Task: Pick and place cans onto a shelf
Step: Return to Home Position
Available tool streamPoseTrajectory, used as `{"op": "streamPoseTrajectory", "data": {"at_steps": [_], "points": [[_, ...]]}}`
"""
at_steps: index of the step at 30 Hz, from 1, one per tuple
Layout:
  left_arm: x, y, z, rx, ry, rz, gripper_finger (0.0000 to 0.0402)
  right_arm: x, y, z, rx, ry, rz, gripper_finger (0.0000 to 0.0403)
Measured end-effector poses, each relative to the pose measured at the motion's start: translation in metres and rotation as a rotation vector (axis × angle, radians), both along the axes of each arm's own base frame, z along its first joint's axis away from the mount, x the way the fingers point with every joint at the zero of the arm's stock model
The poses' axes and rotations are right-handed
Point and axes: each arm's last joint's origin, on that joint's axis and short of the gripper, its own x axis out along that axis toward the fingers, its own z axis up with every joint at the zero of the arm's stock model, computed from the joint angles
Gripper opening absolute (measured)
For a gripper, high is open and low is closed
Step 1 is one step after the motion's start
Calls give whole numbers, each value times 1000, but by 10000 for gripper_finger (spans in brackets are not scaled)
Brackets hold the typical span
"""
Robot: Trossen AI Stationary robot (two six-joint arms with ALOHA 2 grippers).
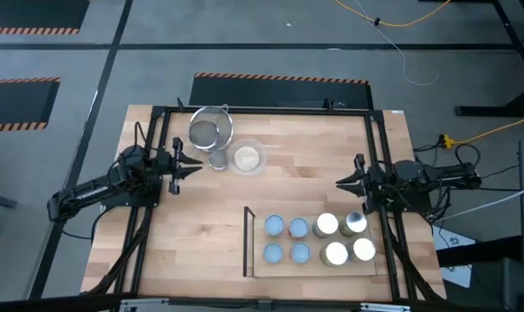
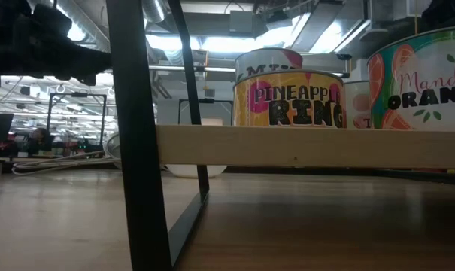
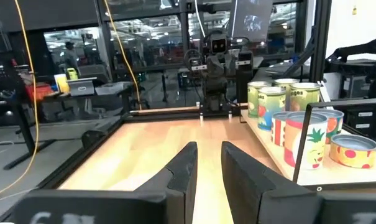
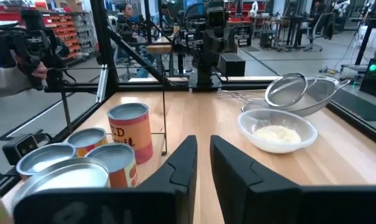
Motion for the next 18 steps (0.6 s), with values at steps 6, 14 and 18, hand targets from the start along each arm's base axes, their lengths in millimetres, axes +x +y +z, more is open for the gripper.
{"op": "streamPoseTrajectory", "data": {"at_steps": [6,14,18], "points": [[0,1,0,-8,2,50,66,6,0,-17,-2,6,-32,51],[0,2,-1,-34,7,58,66,6,-1,-16,-31,-8,-74,51],[0,2,-1,-36,9,65,66,6,-2,-16,-54,-9,-92,51]]}}
